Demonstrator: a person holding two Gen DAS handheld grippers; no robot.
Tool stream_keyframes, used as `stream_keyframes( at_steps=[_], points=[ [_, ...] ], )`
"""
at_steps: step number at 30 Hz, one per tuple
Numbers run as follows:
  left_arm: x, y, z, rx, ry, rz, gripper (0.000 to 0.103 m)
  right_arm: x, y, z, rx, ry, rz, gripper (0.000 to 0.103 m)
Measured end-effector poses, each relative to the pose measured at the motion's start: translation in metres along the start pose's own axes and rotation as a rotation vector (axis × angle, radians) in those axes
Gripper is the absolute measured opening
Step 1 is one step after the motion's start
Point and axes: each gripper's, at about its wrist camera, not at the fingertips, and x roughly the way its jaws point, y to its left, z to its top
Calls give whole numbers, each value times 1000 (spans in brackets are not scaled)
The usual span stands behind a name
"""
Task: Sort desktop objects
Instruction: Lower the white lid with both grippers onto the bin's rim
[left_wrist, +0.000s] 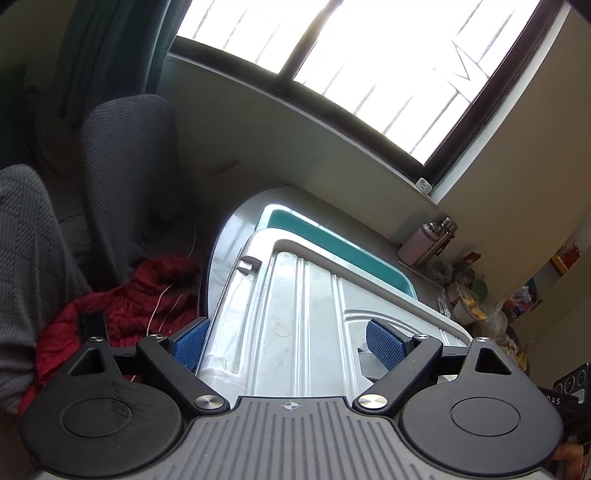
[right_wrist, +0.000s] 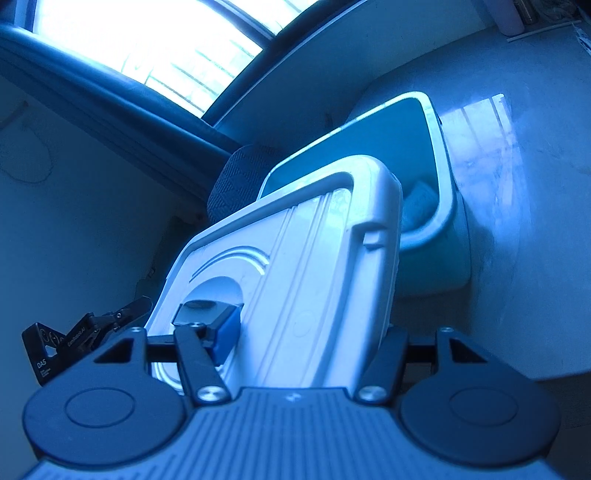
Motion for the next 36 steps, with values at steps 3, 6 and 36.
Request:
stream_keyframes(
  at_steps=[3,6,36],
  points=[
    [14,0,18,3,7,-1,91,10,2,17,2,-4,-3,61],
    [28,0,33,3,7,-11,91,17,2,31,5,-13,-6,61],
    [201,-13,87,-22,97,33,91,92,-62,155,14,54,-64,61]
  ],
)
